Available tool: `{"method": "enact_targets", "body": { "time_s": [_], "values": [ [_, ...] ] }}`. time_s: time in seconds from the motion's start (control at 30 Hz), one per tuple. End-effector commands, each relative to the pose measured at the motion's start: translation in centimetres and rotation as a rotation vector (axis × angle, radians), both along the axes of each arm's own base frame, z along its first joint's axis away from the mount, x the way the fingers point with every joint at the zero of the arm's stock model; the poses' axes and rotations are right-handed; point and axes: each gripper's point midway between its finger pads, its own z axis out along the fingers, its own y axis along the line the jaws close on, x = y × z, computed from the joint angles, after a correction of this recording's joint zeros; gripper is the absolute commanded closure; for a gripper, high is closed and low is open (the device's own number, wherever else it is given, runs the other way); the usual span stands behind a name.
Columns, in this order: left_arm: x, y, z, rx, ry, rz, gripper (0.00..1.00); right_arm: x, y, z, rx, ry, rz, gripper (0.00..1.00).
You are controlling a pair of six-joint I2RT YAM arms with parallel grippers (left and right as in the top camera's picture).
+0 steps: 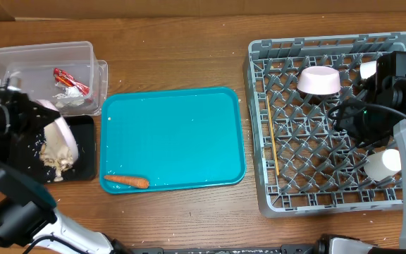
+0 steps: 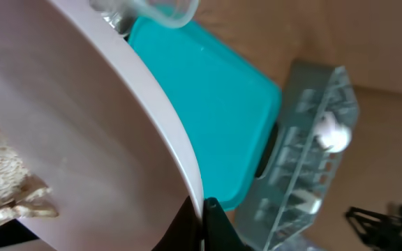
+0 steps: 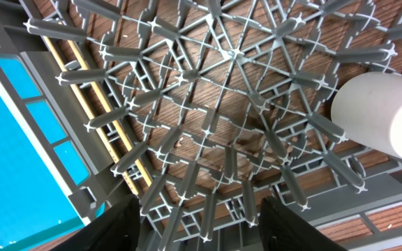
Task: Sort waste into correct bins and load items into the dishwasher
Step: 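Lift the plate left and tip the food onto the black tray, then carry the emptied plate back and set it on the teal tray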
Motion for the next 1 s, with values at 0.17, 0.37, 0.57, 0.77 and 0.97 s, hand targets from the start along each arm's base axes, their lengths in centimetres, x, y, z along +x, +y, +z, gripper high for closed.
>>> {"method": "enact_targets", "body": {
  "time_s": [0.17,0.37,0.57,0.77,0.97],
  "values": [
    [0.2,1.6,3.8,-0.077,-0.212,0.060,0.96,0.2,0.0,0.2,-0.008,-0.012,0.007,0.43],
    [-0.1,1.3,4.1,-0.074,-0.251,0.028,0.96,0.3,0.0,0.2,-0.008,-0.014,0.007,0.43],
    [0.1,1.2,3.4,-0.092,-0.233,0.027,0.96,0.3,0.0,0.2,-0.008,-0.015,0.007,0.43],
    [-0.2,0.9,3.6,-0.098,-0.235,0.020,0.96,0.3,0.0,0.2,-0.008,-0.014,0.007,0.43],
    [-0.3,0.8,3.5,-0.105,-0.209,0.028,0.96,0.3,0.0,0.2,-0.008,-0.015,0.007,0.43]
  ]
}}
